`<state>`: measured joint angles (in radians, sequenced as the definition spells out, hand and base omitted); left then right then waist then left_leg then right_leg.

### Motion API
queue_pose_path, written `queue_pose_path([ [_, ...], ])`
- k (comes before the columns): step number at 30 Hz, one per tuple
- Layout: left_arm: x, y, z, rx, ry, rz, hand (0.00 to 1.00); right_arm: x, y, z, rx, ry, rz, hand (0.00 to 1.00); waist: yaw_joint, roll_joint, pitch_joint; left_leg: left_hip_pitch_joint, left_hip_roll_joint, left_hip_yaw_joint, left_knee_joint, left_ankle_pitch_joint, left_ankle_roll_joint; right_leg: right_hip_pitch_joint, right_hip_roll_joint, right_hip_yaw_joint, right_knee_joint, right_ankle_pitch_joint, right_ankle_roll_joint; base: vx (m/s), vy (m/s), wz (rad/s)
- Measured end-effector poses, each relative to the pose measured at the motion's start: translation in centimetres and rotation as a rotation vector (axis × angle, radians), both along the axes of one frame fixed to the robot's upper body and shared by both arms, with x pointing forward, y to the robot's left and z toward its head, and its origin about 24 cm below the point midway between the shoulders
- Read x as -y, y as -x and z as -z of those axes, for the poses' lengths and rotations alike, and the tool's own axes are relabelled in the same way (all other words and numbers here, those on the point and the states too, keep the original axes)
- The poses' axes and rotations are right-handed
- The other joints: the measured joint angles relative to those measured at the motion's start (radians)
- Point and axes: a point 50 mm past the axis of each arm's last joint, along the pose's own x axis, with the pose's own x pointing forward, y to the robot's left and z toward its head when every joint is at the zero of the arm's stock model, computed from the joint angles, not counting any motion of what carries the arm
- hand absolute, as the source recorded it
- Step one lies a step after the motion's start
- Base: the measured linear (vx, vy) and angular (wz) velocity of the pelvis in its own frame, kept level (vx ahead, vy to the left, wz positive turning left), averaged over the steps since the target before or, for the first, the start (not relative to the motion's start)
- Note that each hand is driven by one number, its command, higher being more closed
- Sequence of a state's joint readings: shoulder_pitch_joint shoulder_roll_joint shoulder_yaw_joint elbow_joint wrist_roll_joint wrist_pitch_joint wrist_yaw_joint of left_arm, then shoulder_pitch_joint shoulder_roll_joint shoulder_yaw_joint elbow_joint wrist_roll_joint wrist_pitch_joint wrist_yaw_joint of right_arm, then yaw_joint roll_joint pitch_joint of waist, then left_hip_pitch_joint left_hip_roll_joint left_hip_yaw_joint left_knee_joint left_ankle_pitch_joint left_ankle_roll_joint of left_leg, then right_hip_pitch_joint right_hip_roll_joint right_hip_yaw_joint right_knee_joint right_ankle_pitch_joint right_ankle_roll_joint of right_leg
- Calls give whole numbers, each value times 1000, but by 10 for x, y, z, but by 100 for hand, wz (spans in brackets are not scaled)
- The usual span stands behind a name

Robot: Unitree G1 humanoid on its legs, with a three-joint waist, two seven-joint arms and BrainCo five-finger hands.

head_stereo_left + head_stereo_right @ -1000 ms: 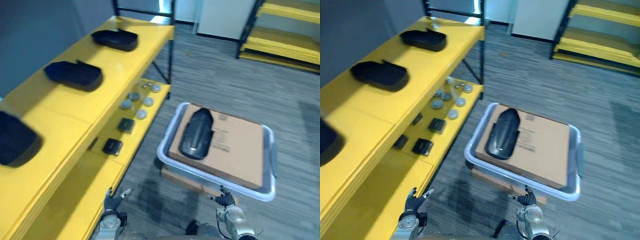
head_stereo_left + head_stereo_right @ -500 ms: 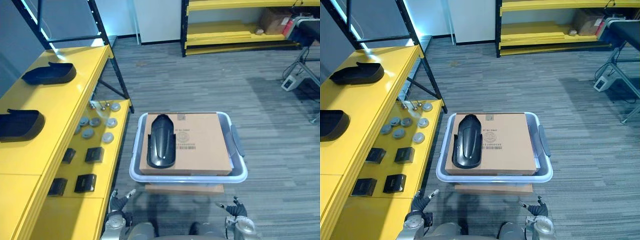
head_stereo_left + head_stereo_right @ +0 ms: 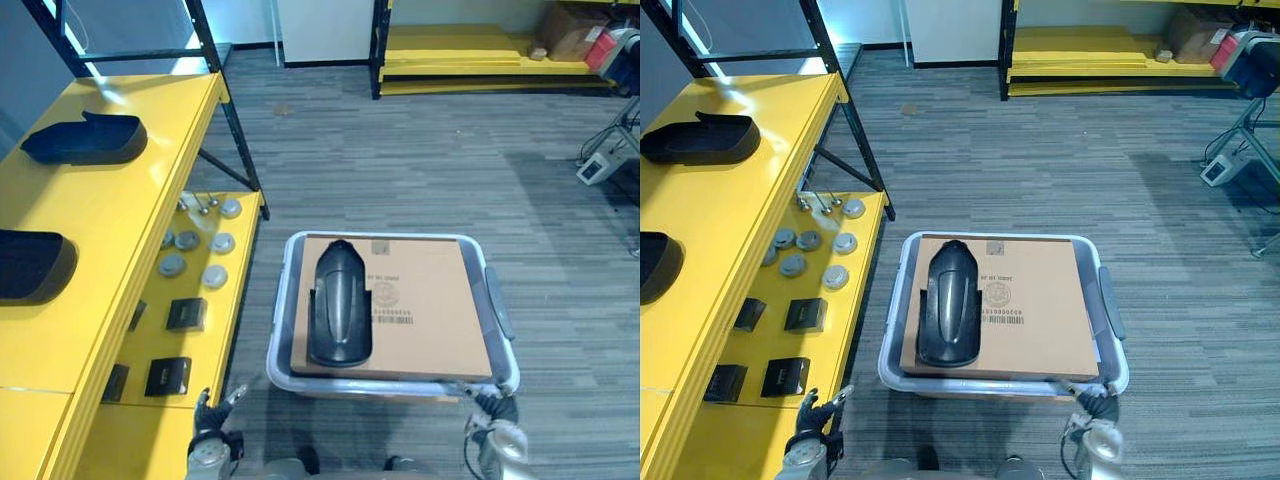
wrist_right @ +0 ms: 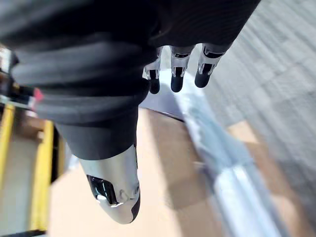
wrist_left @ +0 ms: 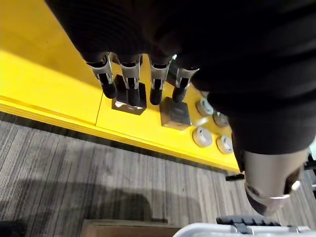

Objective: Walk over and take plastic housings, then place them on the shelf

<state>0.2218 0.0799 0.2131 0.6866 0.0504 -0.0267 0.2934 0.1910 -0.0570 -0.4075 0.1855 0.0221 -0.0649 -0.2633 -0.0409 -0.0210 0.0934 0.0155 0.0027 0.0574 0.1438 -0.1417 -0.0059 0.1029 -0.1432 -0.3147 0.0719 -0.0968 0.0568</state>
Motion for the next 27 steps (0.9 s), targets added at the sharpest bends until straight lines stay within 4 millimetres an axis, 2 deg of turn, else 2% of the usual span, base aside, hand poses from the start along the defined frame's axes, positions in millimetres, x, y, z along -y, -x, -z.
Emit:
queue_pose_path([
  [2,1,0,0,-1,3,2,0,-7,-13,-28,105,79,-57,0,2,-16,-3,-30,-4,-2,88,5,-8,17,-11,13,-6,32,-2,82,22,2],
  [3,1,-2,0,7,2,4,0,-11,-16,-34,133,88,-70,0,2,-33,4,-72,-15,0,140,-11,-14,27,-29,16,-3,34,0,49,53,15],
  [4,2,0,0,8,4,7,0,-19,-23,-42,171,111,-108,0,4,-47,-4,-60,-35,-14,7,-2,-17,34,-42,21,-5,35,1,38,66,15],
  [5,8,0,1,12,16,12,0,-26,-30,-51,199,154,-169,0,5,-17,-16,-61,-13,-31,-64,99,-4,30,-15,17,-2,30,16,33,58,11],
  [6,7,1,1,14,14,12,0,-34,-35,-52,206,152,-208,0,10,-21,-20,-57,-18,-29,-77,103,-1,31,-20,15,-6,29,18,73,43,9],
  [8,7,-1,0,17,8,27,0,-74,-60,-61,260,144,-376,0,24,-38,-14,-69,-26,-34,-71,104,1,28,-29,16,-4,29,18,70,15,11],
  [10,8,-2,0,20,10,34,0,-96,-72,-64,280,146,-468,0,39,-44,-13,-71,-27,-45,-68,104,1,32,-28,13,-3,29,18,25,-15,20],
  [11,9,-6,-1,29,11,40,0,-108,-80,-65,279,156,-512,0,58,-47,-11,-75,-27,-62,-67,105,3,35,-24,12,-1,29,18,24,-43,37],
  [13,11,-8,-1,36,11,54,0,-118,-87,-61,244,185,-554,0,66,-48,-9,-81,-23,-92,-66,105,3,37,-13,6,1,29,18,24,-46,54],
  [16,16,-7,0,32,23,57,0,-124,-90,-43,139,193,-573,0,86,-52,2,-87,-18,-138,-65,111,-4,51,-3,-23,5,24,19,27,-46,43],
  [20,24,-10,1,35,35,79,0,-124,-85,-17,-5,196,-572,0,83,-51,34,-108,-22,-171,-86,149,-9,47,0,-43,12,15,27,-20,-48,25],
  [23,30,-13,1,37,36,110,0,-121,-80,-1,-105,209,-539,0,83,-46,54,-109,-20,-191,-126,191,-15,36,3,-54,11,13,29,-62,-39,20],
  [27,35,-15,1,37,32,124,0,-111,-78,10,-188,238,-456,0,84,-32,80,-109,-20,-200,-165,225,-15,26,4,-72,11,8,36,-103,-14,9],
])
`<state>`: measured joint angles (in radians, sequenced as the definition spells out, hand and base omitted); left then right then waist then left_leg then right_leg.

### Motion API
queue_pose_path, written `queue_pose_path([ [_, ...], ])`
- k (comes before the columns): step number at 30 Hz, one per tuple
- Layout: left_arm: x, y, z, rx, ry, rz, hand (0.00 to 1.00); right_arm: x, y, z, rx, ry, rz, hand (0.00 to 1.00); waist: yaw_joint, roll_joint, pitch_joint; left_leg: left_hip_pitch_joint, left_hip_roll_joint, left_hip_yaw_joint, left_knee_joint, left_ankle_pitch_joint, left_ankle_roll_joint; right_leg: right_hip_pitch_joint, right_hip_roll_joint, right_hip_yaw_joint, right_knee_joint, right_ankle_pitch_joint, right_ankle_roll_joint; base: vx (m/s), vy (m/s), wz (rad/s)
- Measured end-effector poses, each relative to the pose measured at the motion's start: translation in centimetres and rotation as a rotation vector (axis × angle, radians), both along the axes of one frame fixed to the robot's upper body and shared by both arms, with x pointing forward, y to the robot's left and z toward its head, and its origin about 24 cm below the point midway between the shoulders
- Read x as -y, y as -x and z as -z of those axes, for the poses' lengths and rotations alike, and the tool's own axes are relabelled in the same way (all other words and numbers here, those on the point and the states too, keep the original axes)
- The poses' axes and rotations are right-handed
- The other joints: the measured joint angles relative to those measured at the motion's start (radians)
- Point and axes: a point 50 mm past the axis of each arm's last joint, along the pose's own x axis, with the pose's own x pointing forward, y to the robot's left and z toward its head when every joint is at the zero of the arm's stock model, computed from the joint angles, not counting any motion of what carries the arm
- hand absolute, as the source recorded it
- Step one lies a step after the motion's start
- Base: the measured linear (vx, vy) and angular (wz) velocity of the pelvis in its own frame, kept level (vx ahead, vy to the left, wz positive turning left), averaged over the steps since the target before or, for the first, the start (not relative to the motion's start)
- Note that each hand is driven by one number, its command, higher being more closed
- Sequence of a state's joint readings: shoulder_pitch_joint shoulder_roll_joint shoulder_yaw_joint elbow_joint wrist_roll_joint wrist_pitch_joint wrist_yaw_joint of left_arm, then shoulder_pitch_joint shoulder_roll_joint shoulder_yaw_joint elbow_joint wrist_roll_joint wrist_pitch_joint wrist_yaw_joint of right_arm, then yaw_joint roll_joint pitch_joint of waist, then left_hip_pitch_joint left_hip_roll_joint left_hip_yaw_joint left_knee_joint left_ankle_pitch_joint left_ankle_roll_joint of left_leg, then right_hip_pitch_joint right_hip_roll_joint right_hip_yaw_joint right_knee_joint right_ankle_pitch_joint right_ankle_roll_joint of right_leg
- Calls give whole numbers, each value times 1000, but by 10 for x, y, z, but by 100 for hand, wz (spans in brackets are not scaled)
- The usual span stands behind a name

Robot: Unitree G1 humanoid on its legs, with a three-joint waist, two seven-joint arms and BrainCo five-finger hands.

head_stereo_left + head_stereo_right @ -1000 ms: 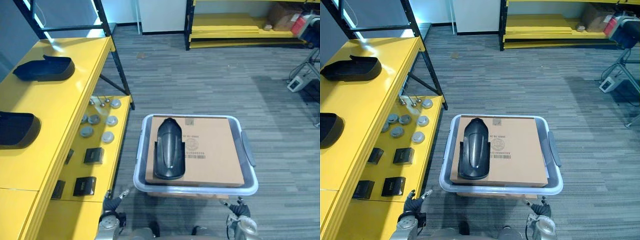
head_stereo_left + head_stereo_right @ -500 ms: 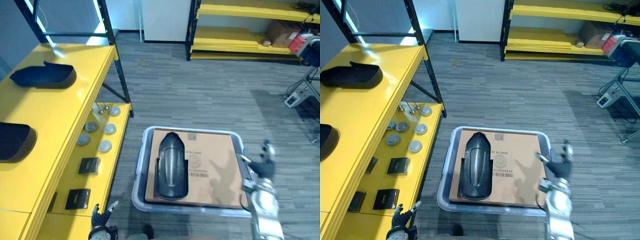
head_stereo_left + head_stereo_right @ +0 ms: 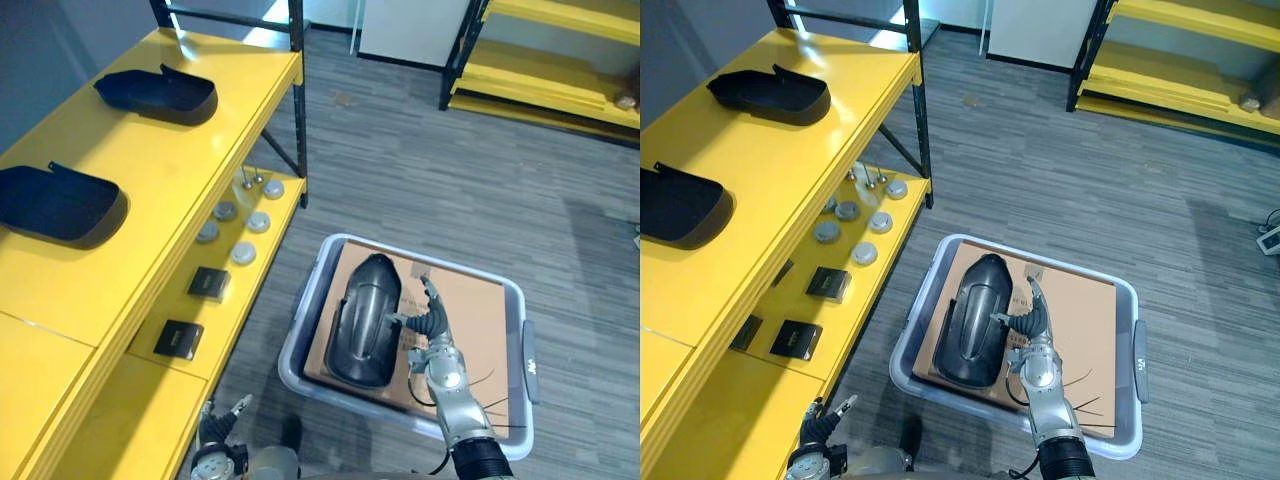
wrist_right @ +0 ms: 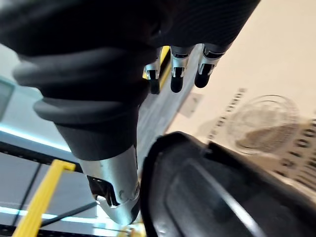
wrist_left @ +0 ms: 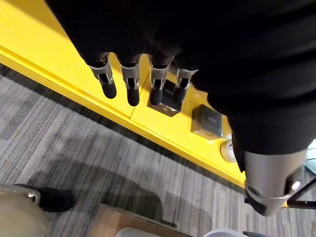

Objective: Walk over and take plastic housings, then place them on the shelf

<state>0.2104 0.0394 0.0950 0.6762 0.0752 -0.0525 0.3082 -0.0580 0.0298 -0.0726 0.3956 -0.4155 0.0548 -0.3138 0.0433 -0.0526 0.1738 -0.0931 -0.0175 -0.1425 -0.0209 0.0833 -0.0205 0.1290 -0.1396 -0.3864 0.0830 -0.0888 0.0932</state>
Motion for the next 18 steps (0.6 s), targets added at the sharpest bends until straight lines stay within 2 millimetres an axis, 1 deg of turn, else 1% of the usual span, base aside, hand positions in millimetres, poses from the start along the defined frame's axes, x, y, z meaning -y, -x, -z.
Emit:
queue_pose_path([
  [1,0,-1,0,0,-6,8,0,2,0,2,-12,11,29,0,0,3,3,-4,-1,-4,-24,8,-1,-15,-2,-1,1,-14,1,-136,0,2],
  [2,0,-3,-1,8,-9,10,0,6,-1,3,-21,17,67,0,1,1,15,-7,-7,-6,-53,31,3,-29,-4,-5,0,-30,2,-150,-8,4],
  [4,1,-10,-3,25,-10,15,0,8,-7,2,-25,23,94,0,2,0,38,-27,-17,-11,-73,60,5,-51,-14,-14,0,-49,8,-189,1,8],
  [5,3,-13,-4,31,-9,23,0,9,-11,2,-32,28,113,0,4,5,56,-38,-22,-10,-73,68,7,-61,-20,-18,0,-61,15,-207,22,9],
  [7,4,-15,-5,37,-10,31,0,10,-17,5,-61,34,132,0,6,17,70,-50,-17,-17,-74,75,-1,-71,-18,-23,4,-60,14,-210,45,12],
  [8,4,-15,-6,41,-15,27,0,10,-20,5,-70,39,135,0,13,17,71,-54,-15,-20,-76,78,-4,-82,-17,-24,7,-62,12,-230,45,6],
  [9,4,-17,-7,51,-20,24,0,9,-25,5,-81,49,135,0,27,18,72,-58,-13,-18,-80,78,-4,-87,-15,-23,6,-65,12,-183,28,3],
  [10,4,-18,-8,57,-21,25,0,10,-33,4,-90,57,145,0,30,18,72,-70,-12,-18,-80,77,-2,-94,-12,-23,3,-65,12,-126,21,5],
  [11,4,-18,-8,59,-21,26,0,12,-40,2,-104,67,154,100,31,17,73,-83,-11,-18,-80,77,-2,-105,-10,-23,1,-65,12,-71,21,9],
  [12,4,-18,-9,61,-20,24,0,12,-44,1,-109,72,156,100,31,15,75,-88,-11,-18,-80,77,-2,-110,-10,-22,1,-65,12,-37,25,2],
  [15,3,-23,-11,71,-29,48,0,15,-60,-9,-106,96,153,100,32,-2,82,-97,-16,-11,-80,80,-6,-117,-9,-19,0,-61,14,19,13,-5],
  [16,3,-25,-11,73,-30,55,0,17,-61,-11,-102,100,153,100,33,-5,82,-98,-17,-9,-80,81,-8,-117,-10,-18,-1,-60,14,56,-3,-2],
  [18,4,-31,-12,82,-29,60,0,20,-66,-15,-95,112,153,100,36,-9,82,-99,-20,-5,-80,86,-4,-117,-12,-16,-3,-49,2,75,-1,1],
])
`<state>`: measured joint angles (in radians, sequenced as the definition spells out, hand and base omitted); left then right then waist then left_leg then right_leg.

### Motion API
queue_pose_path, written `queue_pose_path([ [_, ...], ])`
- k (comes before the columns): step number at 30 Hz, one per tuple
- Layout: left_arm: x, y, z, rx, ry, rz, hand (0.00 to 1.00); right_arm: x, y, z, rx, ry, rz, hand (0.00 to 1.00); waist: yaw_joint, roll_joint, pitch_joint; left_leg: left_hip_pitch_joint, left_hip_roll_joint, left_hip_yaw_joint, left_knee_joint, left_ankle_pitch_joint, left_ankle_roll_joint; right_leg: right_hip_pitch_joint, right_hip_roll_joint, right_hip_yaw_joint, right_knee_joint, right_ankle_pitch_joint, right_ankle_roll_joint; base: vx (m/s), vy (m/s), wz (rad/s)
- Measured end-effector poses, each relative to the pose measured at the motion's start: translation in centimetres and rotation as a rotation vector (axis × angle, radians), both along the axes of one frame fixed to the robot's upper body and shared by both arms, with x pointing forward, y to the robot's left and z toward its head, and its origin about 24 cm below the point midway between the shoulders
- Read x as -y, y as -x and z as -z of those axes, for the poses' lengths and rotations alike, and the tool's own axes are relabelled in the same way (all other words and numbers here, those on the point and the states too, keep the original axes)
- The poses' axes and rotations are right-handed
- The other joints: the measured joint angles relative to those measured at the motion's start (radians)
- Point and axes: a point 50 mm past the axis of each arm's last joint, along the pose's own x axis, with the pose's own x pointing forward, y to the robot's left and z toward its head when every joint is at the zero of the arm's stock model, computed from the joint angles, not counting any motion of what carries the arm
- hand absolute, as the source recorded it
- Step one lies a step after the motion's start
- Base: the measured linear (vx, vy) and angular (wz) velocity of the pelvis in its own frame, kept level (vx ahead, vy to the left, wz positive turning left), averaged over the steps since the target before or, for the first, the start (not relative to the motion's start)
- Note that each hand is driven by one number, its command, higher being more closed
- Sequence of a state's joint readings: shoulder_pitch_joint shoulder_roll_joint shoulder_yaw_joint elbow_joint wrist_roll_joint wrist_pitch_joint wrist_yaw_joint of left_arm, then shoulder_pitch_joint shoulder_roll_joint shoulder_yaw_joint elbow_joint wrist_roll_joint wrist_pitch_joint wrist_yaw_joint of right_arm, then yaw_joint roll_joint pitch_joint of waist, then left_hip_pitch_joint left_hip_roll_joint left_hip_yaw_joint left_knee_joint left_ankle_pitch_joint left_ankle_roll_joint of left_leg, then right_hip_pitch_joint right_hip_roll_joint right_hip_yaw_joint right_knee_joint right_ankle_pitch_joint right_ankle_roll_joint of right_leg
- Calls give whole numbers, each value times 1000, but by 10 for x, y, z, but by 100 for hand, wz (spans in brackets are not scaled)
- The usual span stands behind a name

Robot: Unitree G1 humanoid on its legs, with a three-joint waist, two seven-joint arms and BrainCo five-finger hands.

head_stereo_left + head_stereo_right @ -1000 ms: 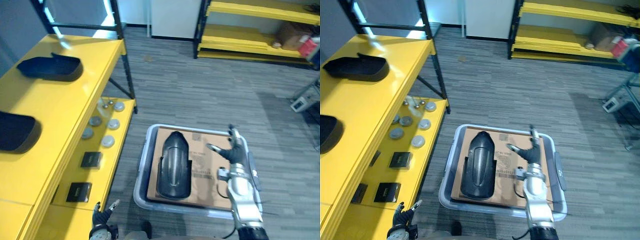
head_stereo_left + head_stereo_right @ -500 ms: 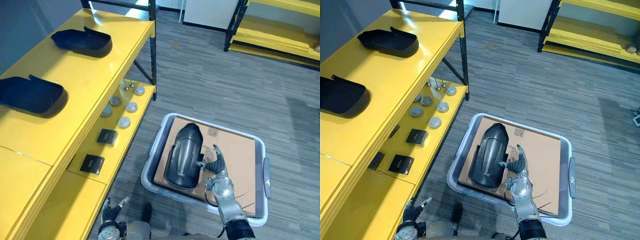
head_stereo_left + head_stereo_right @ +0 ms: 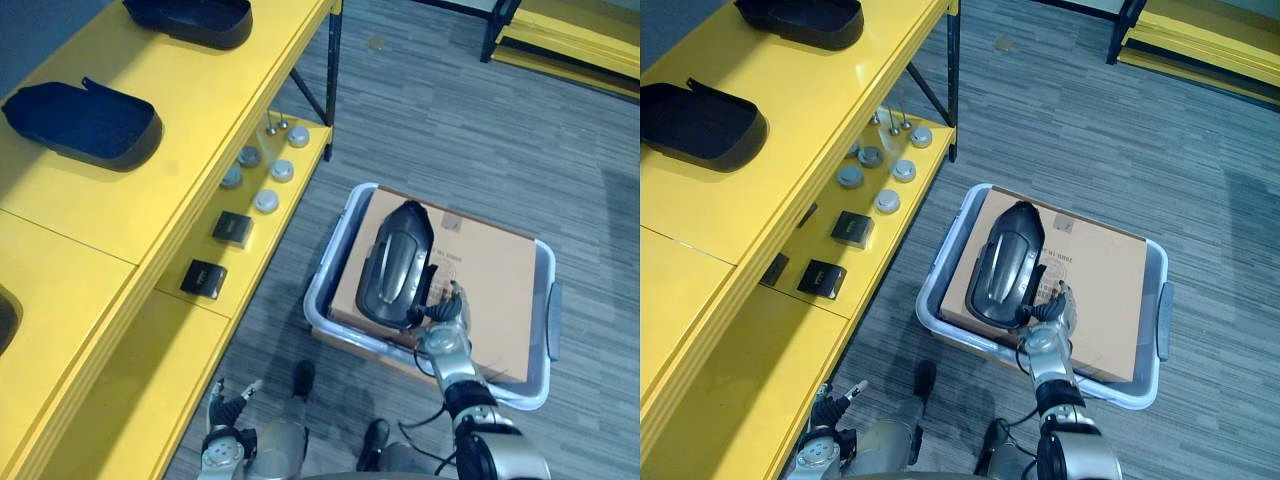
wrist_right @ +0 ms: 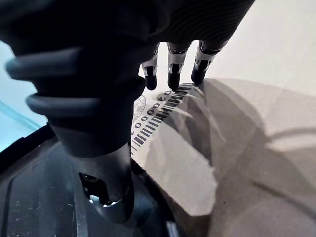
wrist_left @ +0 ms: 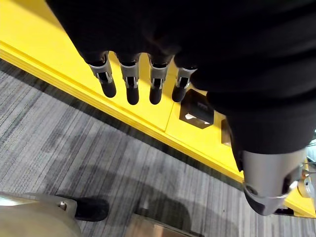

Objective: Walk over and take plastic housings, then place them on the shelf

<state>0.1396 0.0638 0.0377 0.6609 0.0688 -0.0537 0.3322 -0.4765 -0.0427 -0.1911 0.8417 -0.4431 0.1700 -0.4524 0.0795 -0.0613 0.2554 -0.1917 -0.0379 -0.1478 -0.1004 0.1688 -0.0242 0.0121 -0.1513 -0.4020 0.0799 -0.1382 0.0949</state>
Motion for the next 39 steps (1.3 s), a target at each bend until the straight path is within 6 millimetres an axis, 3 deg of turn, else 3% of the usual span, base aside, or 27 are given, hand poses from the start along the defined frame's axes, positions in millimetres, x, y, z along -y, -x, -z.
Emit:
queue_pose_path([
  [2,1,-11,-4,28,8,1,0,4,-4,-5,14,13,3,100,14,-1,0,-2,0,3,4,4,5,3,3,3,-12,9,5,88,-23,-3],
  [8,4,-26,-7,47,17,13,0,15,-16,-14,-7,6,-33,100,12,-2,20,15,4,-1,4,9,12,23,16,1,-19,9,1,46,-39,-2],
  [16,5,-29,-7,50,21,26,0,-3,-23,-12,-36,-97,-123,100,8,-6,33,31,11,-10,1,6,8,48,18,-5,-32,7,-1,-12,-10,4],
  [22,7,-32,-11,69,31,34,0,-18,-19,-25,87,-119,-146,100,-10,-8,40,42,12,8,-2,3,4,53,10,13,-32,8,1,-39,22,-6],
  [25,12,-41,-27,162,30,57,0,-14,-3,-30,166,-115,-130,100,-10,-9,40,42,13,11,3,0,4,51,9,16,-31,8,1,1,2,-2],
  [28,20,-61,-63,349,25,84,0,-1,18,-38,243,-70,-84,100,-15,-10,39,43,14,11,4,0,4,51,10,17,-30,8,1,0,0,0],
  [31,28,-69,-89,477,43,96,0,5,28,-47,305,-37,-40,100,-43,-10,38,49,13,9,4,0,4,56,9,16,-29,8,1,-7,-1,-1],
  [34,42,-79,-121,637,83,119,0,4,33,-64,401,-28,-30,100,-68,-9,36,60,12,7,4,0,4,64,8,19,-28,7,2,-19,-2,-1],
  [39,75,-87,-171,873,177,212,0,-9,41,-86,527,-16,-65,100,-72,-6,-22,69,11,8,4,0,4,66,9,20,-29,6,2,-23,-4,0],
])
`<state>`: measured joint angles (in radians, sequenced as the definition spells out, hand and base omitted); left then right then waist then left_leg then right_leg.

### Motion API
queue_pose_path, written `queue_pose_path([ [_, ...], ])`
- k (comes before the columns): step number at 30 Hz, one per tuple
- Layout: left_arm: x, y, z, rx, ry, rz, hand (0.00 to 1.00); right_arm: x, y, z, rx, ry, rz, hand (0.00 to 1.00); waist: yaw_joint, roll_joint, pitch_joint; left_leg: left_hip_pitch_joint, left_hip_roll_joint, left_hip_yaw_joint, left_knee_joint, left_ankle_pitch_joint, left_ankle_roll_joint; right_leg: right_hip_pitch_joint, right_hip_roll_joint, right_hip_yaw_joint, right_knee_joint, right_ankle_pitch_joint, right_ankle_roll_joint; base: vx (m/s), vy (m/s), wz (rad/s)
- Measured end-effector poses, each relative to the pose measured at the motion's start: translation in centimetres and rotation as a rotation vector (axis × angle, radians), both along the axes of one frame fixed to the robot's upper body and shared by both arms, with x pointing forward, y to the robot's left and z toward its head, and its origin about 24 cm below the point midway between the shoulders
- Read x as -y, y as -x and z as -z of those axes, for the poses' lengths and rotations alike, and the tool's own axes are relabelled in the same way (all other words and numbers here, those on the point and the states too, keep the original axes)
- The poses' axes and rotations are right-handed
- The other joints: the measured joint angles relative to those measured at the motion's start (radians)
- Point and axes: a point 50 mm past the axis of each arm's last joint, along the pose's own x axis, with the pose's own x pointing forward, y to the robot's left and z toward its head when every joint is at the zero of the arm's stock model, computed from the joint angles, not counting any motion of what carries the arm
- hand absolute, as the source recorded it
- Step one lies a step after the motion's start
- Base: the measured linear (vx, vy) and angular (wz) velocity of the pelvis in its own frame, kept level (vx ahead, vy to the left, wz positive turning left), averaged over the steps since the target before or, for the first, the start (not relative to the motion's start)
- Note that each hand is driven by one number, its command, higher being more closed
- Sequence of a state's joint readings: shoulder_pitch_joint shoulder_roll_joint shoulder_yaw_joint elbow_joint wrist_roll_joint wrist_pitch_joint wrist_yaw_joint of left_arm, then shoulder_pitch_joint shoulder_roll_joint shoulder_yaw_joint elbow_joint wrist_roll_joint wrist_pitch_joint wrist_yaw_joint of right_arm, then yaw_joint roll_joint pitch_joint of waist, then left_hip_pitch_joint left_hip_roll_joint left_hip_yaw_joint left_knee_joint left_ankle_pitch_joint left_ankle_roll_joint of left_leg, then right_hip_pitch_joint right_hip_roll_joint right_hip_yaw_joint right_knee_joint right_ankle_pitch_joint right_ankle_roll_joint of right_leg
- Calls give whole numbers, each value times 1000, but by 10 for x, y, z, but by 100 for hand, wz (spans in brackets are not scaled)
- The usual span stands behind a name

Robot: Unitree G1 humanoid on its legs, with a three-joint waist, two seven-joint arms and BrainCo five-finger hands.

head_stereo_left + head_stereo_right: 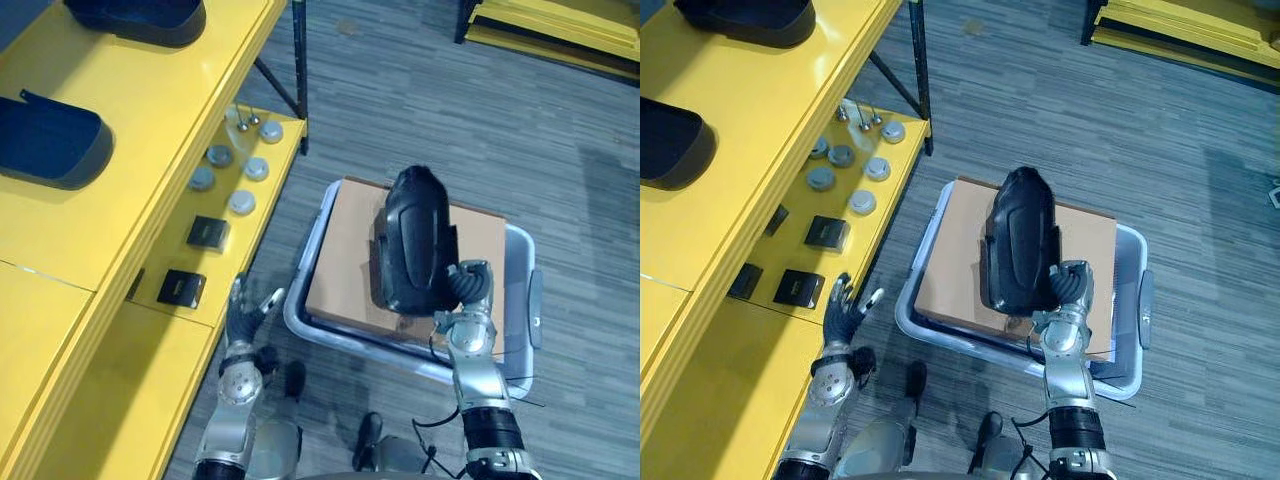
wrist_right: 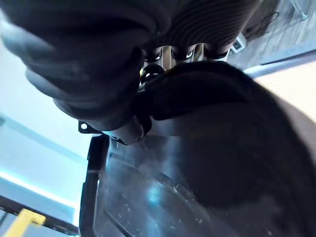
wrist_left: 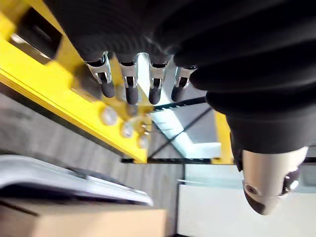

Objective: Walk over and take plastic housings, then place them on the shelf

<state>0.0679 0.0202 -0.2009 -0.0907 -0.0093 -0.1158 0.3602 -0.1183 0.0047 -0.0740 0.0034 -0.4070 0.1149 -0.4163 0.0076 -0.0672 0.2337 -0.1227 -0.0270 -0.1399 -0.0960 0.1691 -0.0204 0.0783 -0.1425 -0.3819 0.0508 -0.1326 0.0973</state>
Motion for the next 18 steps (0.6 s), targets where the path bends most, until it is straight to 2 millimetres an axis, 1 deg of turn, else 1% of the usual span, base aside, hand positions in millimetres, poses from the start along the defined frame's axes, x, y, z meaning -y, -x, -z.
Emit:
queue_pose_path([
  [1,5,-1,-6,29,8,10,0,-5,0,-4,21,-1,-20,100,-1,1,-14,2,0,1,0,0,0,1,0,2,0,0,0,-23,-11,-7],
  [2,12,-5,-15,71,26,33,0,-15,0,-14,76,-2,-55,100,-6,1,-17,15,1,4,0,0,0,10,0,5,2,0,0,-32,-11,-10],
  [3,14,-6,-18,81,36,41,0,-19,0,-18,97,0,-67,100,-8,3,-22,17,1,6,0,0,0,11,1,6,2,0,0,-55,-10,-9],
  [4,18,-7,-21,93,40,52,0,-29,1,-27,141,6,-102,100,-16,5,-35,17,3,8,0,0,0,9,1,13,5,0,0,-50,-2,-8],
  [5,21,-8,-22,98,41,58,0,-33,1,-31,163,6,-120,100,-21,6,-39,18,4,10,0,0,0,7,1,17,7,0,0,-58,3,-17],
  [7,30,-10,-28,120,45,86,0,-49,5,-48,252,1,-187,100,-21,6,-42,32,9,31,0,0,0,5,2,36,16,0,0,-78,2,-25],
  [9,37,-11,-31,126,41,109,0,-62,8,-57,303,-4,-243,100,-27,7,-58,35,11,39,0,-1,0,2,2,51,17,1,-1,-82,5,-16],
  [12,44,-13,-34,133,38,136,0,-74,12,-63,341,-8,-299,100,-37,8,-75,41,12,54,0,-2,2,1,3,59,17,5,-1,-50,5,-14],
  [13,46,-14,-34,126,35,138,0,-81,13,-63,349,-10,-332,100,-47,8,-87,41,12,61,0,-2,2,-1,2,63,17,7,0,-40,8,-18],
  [16,51,-19,-32,105,26,141,0,-94,17,-67,365,-18,-392,100,-48,12,-100,42,17,74,0,-3,4,-10,4,86,15,17,-1,-37,7,-19],
  [18,51,-20,-32,98,29,136,0,-96,19,-71,384,-30,-404,100,-50,14,-102,42,18,80,0,-3,4,-13,4,91,15,20,-1,-43,6,-11],
])
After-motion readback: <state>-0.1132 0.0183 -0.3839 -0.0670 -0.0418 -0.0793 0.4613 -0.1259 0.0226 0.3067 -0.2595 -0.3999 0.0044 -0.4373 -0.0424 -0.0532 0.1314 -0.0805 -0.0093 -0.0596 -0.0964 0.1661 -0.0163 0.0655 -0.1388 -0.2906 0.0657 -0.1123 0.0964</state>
